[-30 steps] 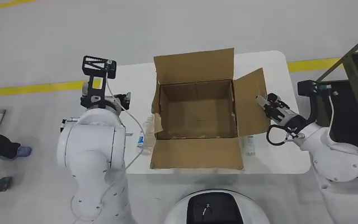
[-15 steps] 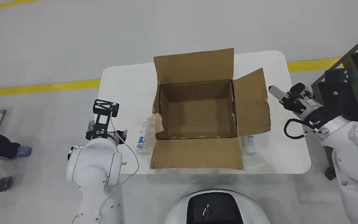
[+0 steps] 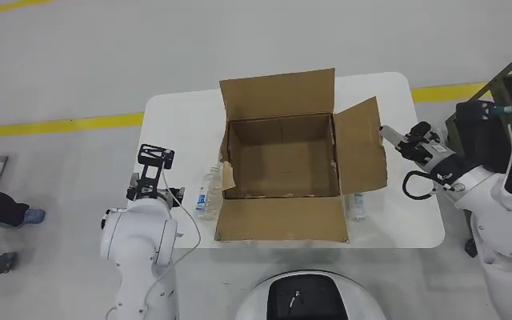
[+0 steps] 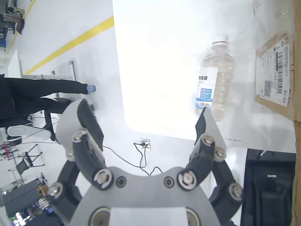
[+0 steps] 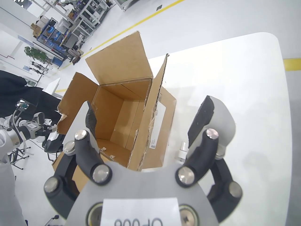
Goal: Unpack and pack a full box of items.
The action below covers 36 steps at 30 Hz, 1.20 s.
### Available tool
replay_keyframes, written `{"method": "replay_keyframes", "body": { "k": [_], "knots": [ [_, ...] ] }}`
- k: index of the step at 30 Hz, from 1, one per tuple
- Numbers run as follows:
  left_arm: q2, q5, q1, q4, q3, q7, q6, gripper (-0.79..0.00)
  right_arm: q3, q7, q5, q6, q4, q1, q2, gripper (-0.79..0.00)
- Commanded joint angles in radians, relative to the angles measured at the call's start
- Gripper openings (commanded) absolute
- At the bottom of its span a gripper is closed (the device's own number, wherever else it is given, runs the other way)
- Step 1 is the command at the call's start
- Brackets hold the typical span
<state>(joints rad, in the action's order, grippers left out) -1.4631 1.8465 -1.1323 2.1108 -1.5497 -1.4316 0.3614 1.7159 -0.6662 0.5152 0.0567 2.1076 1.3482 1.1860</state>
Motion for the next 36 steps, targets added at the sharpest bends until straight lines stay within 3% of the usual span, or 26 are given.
{"method": "replay_keyframes", "body": {
  "k": [1, 9, 23, 36],
  "knots": [
    [0.003, -0.014, -0.017, -0.019, -0.02, 0.0, 0.027, 0.0, -0.001, 0.0, -0.001, 0.001, -0.001, -0.002, -0.001, 0.0],
    [0.02, -0.186, -0.074, -0.099, -0.032, 0.06, 0.087, 0.0, -0.012, 0.009, -0.016, 0.012, -0.01, 0.0, -0.004, 0.0],
    [0.063, -0.188, 0.054, -0.327, 0.083, 0.098, 0.125, 0.0, -0.037, -0.023, -0.001, 0.047, -0.037, -0.024, -0.014, 0.0],
    [0.094, -0.265, 0.104, -0.421, 0.108, 0.084, 0.111, 0.0, -0.048, -0.012, -0.002, 0.063, -0.041, -0.028, -0.02, 0.0]
  ]
}}
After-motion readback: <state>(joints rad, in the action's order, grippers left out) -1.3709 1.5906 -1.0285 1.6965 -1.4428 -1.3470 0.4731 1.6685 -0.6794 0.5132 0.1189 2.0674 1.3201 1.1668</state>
